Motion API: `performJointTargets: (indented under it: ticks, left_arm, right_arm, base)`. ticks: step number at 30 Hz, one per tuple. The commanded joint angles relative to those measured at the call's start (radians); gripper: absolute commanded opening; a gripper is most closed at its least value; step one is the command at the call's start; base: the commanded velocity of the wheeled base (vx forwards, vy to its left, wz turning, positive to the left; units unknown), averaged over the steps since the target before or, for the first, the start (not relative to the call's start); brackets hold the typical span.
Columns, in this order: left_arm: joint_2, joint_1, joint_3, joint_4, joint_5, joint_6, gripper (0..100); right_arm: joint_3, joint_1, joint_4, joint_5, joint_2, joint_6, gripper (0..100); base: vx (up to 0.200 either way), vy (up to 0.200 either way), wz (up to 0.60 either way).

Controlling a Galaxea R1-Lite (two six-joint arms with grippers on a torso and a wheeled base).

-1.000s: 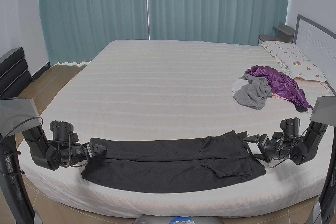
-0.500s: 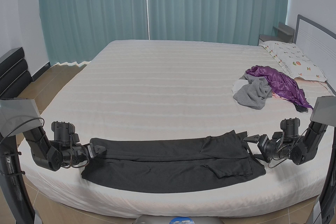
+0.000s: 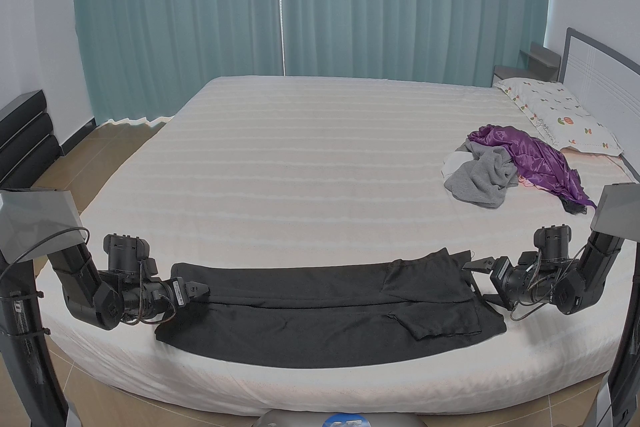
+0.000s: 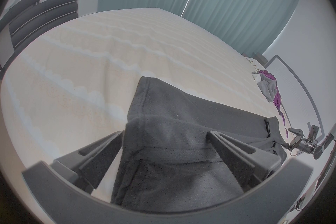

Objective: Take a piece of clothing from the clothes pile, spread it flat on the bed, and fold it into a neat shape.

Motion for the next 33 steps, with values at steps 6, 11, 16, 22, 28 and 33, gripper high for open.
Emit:
performJointTargets:
  ticks: [6,11,16,22,28,33]
  left_arm:
    - [0.024,-0.003,0.001,-0.002,0.002,0.002,0]
    - [0.016,-0.002,0.001,-0.002,-0.001,-0.002,0]
    - [0.013,-0.002,-0.006,-0.002,-0.007,-0.005,0]
    - [0.013,-0.002,-0.012,-0.002,-0.009,-0.050,0]
    - [0.013,-0.003,-0.012,-0.002,-0.010,-0.054,0]
    - [0.014,-0.003,-0.012,-0.002,-0.010,-0.056,0]
  right_arm:
    - [0.001,0.001,-0.001,0.000,0.003,-0.002,100]
    - [0.001,0.001,-0.001,0.000,0.003,-0.002,100]
    - [0.001,0.001,-0.001,0.002,0.001,-0.002,100]
    - [0.001,0.001,-0.002,0.002,0.003,-0.002,100]
    - [0.001,0.001,-0.004,0.002,0.003,0.000,100]
    - [0.001,0.001,-0.005,0.002,0.003,0.000,100]
  base:
    - [0.000,0.000,0.00]
    - [0.000,0.000,0.00]
    - [0.000,0.000,0.00]
    - [0.000,0.000,0.00]
    - [0.000,0.000,0.00]
    - [-0.040,0.000,0.00]
